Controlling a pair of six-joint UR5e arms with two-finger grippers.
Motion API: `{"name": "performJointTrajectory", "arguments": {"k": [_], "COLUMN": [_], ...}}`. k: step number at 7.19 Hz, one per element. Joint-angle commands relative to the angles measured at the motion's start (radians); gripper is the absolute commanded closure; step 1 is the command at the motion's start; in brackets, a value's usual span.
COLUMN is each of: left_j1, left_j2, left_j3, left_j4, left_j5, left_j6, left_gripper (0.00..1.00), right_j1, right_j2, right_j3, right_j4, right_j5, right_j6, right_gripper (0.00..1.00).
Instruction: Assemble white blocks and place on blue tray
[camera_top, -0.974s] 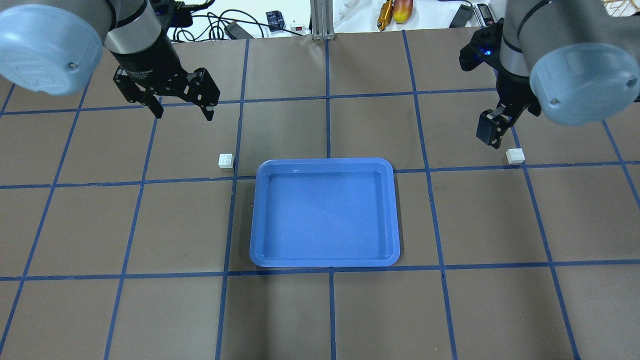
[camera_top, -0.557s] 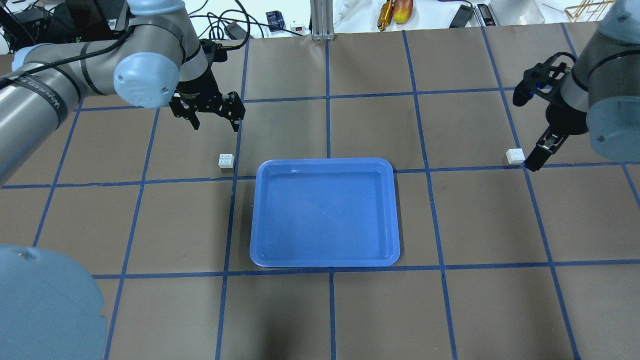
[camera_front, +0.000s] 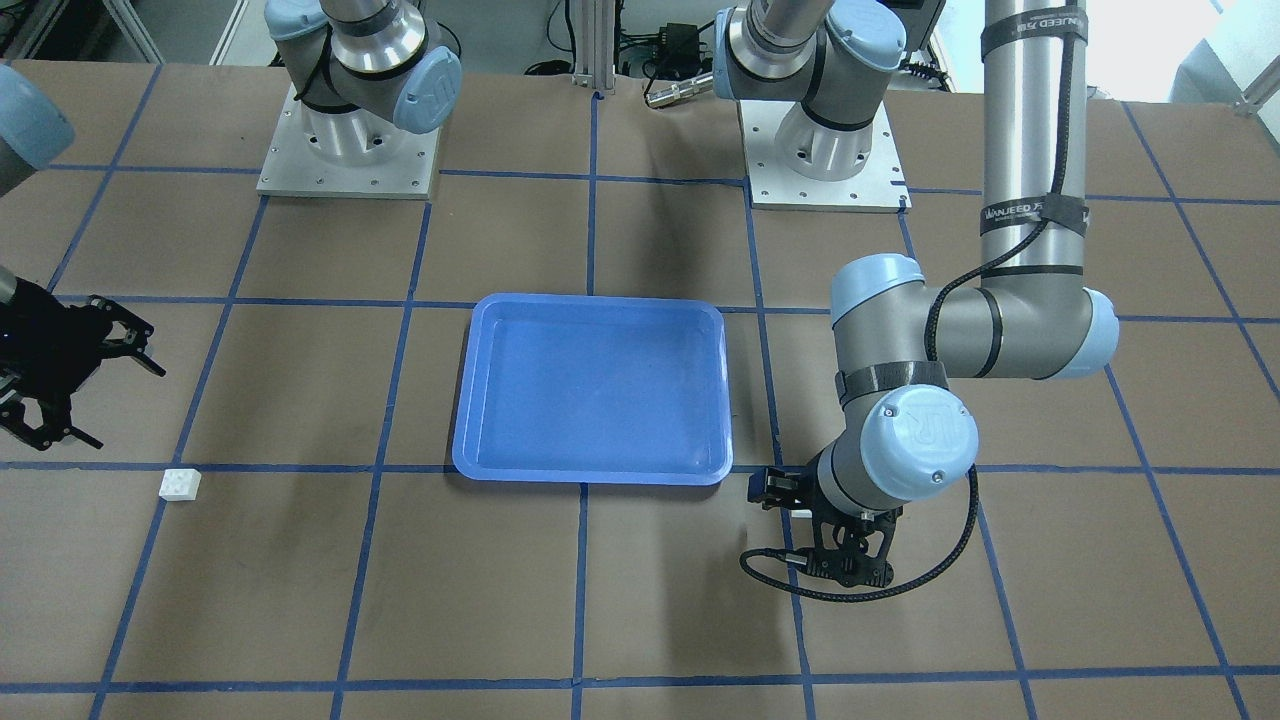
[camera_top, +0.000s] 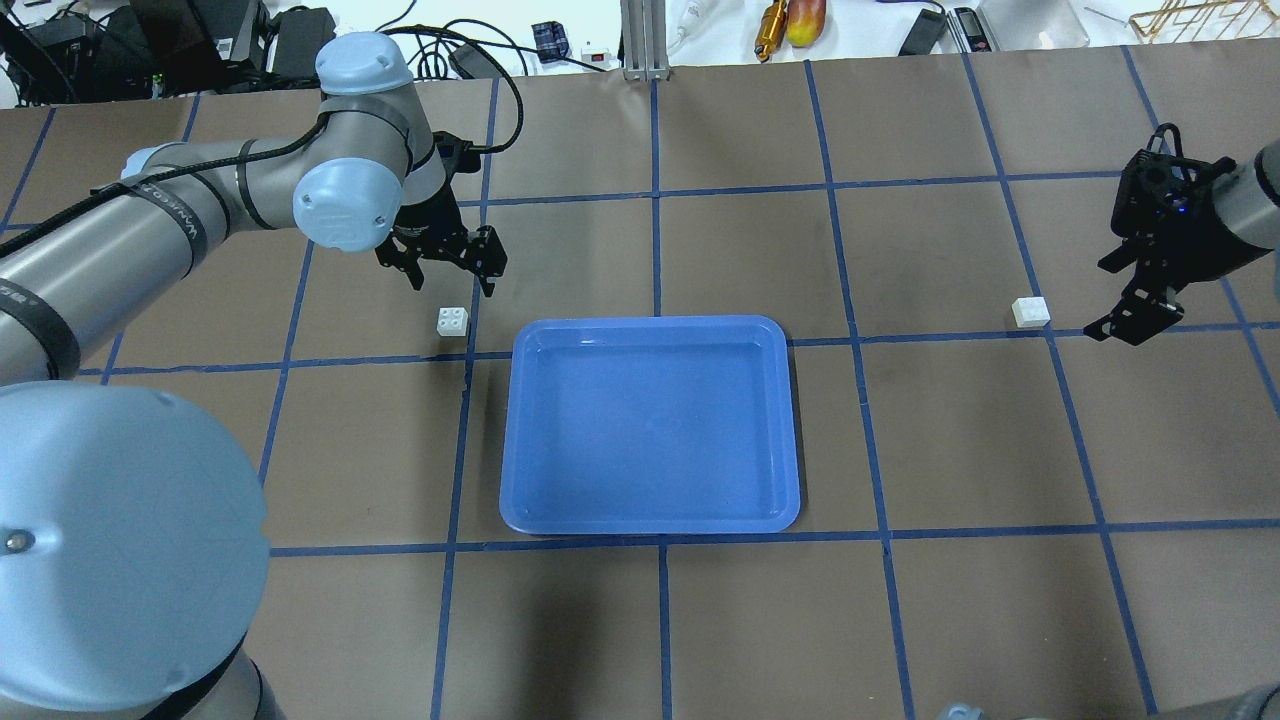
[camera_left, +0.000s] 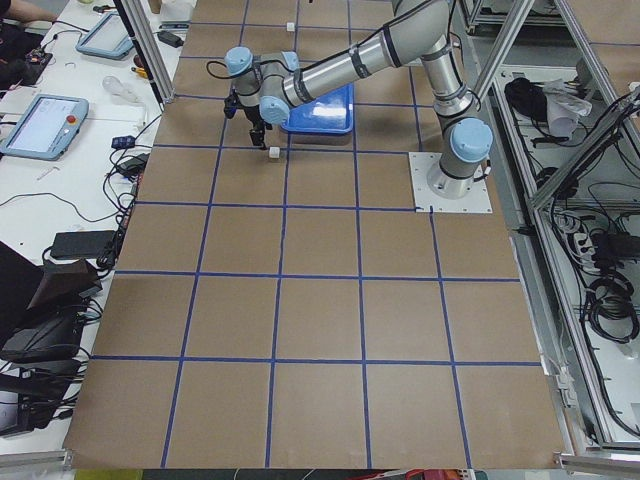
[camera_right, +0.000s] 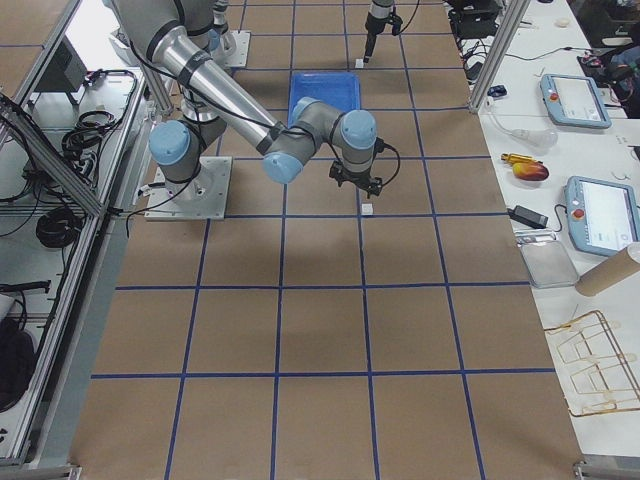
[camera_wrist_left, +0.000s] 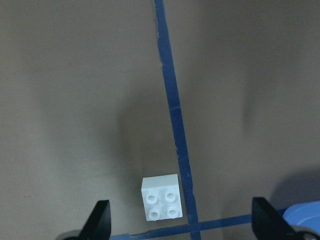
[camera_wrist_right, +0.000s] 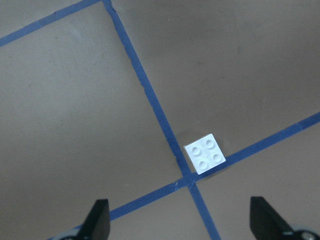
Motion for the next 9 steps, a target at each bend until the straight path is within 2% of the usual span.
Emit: {"name": "performJointTrajectory", "arguments": {"k": [1, 2, 3, 5, 8, 9], "left_j1": [0.034, 0.037, 0.037, 0.035, 0.035, 0.023], "left_j2": [0.005, 0.005, 0.003, -0.004, 0.017, 0.064], "left_j3": [-0.064, -0.081, -0.078, -0.081, -0.075, -0.072], "left_j4": [0.040, 0.041, 0.049, 0.074, 0.074, 0.034], "left_j5": [-0.003, -0.001, -0.001, -0.003, -0.021, -0.067], "left_j6": [-0.001, -0.013, -0.015, -0.020, -0.023, -0.021], "left_gripper": [0.09, 0.25, 0.30, 0.52, 0.86, 0.89], "right_j1": [-0.033, -0.044, -0.055, -0.055, -0.050, -0.050], "right_j2": [0.123, 0.167, 0.207, 0.255, 0.268, 0.271], "right_j3": [-0.034, -0.083, -0.119, -0.125, -0.148, -0.156], "right_j4": [-0.047, -0.035, -0.031, -0.008, 0.124, 0.130], "right_j5": [0.141, 0.170, 0.173, 0.173, 0.155, 0.155], "right_j6": [-0.268, -0.301, -0.383, -0.459, -0.548, -0.548], "right_gripper": [0.00, 0.00, 0.01, 0.04, 0.04, 0.03]}}
